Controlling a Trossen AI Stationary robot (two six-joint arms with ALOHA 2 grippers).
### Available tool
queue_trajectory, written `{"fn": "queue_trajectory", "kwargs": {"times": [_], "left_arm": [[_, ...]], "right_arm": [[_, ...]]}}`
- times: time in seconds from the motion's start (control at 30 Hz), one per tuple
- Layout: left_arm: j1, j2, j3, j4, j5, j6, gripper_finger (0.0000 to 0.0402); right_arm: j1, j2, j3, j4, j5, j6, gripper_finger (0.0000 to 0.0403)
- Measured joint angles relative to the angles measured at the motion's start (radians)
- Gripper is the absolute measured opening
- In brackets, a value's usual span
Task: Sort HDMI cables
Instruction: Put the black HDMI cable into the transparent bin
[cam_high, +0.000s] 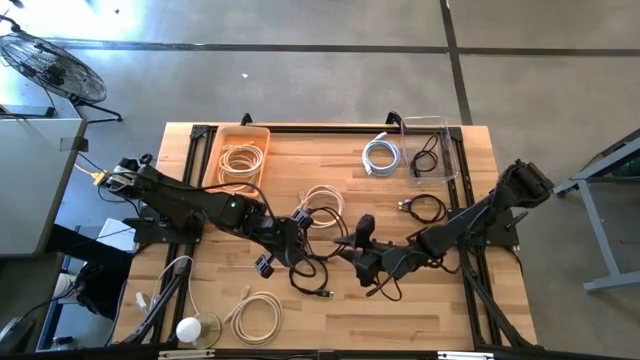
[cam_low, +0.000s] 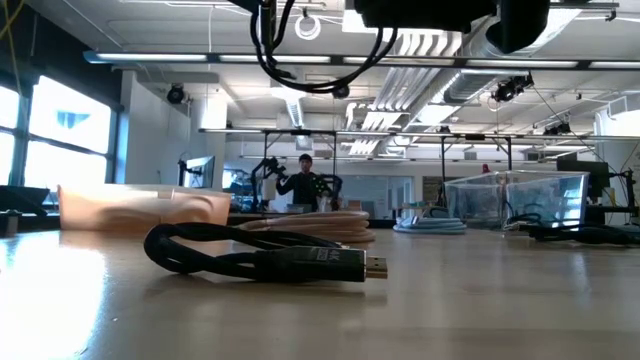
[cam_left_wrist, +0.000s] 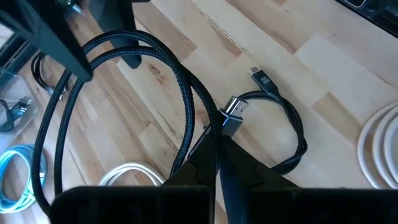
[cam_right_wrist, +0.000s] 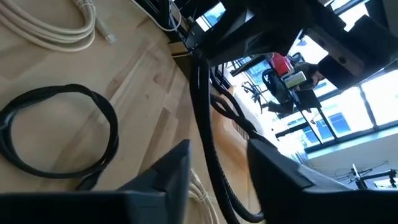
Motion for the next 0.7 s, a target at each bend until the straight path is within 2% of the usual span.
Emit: {"fn": "queue_trajectory", "kwargs": {"times": [0.2, 0.23, 0.4, 0.5, 0.6, 0.7], "left_arm": [[0.000, 0.000, 0.000, -0.002, -0.060, 0.000, 0.0003], [0.000, -0.001, 0.000, -0.002, -0.074, -0.001, 0.0007], [0.000, -0.001, 0.001, -0.004, -0.155, -0.023, 0.0038], [0.000, -0.001, 0.001, -0.002, -0.160, -0.023, 0.0056], [0.000, -0.001, 0.001, -0.002, -0.160, -0.024, 0.0071], [0.000, -0.001, 0.001, -0.020, -0.116, -0.051, 0.0084]], "right_arm": [[-0.001, 0.000, 0.000, -0.012, 0.008, -0.001, 0.0024], [-0.001, 0.001, 0.000, -0.012, 0.020, -0.002, 0.0014], [-0.001, 0.002, 0.000, -0.013, 0.042, 0.008, 0.0020], [-0.001, 0.002, 0.000, -0.020, 0.062, 0.012, 0.0008], [-0.001, 0.002, 0.000, -0.030, 0.089, 0.030, 0.0013], [-0.001, 0.002, 0.000, -0.049, 0.104, 0.030, 0.0006]]}}
